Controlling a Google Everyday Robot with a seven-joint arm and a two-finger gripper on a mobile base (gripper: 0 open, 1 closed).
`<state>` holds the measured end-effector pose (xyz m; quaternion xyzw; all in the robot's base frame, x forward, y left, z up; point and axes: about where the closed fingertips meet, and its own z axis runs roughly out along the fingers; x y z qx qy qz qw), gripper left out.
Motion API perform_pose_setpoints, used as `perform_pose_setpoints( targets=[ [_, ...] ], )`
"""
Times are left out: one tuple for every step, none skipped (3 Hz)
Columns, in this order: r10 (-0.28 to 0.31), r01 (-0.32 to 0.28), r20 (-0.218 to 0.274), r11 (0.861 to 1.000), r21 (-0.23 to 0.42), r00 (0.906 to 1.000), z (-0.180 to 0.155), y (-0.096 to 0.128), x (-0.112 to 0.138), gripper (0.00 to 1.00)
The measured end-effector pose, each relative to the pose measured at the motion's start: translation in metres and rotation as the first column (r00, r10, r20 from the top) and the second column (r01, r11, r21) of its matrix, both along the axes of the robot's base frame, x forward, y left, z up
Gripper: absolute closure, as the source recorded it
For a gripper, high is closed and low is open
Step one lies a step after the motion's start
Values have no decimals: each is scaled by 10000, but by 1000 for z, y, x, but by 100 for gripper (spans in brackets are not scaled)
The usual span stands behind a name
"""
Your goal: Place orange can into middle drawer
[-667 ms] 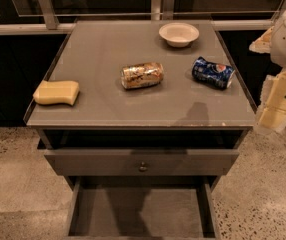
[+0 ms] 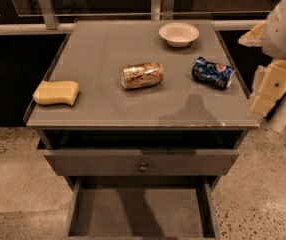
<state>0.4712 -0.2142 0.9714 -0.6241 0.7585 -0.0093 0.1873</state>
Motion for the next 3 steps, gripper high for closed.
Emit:
perform_pose_setpoints(
  targets=[
    [640,-670,319,9921,1057,9974,-11,4,45,0],
    [1232,-1308,550,9774,1661,9909,-19,17,87,0],
    [1881,-1969,618,9588,2049,9802,-27,41,124,0]
  ],
)
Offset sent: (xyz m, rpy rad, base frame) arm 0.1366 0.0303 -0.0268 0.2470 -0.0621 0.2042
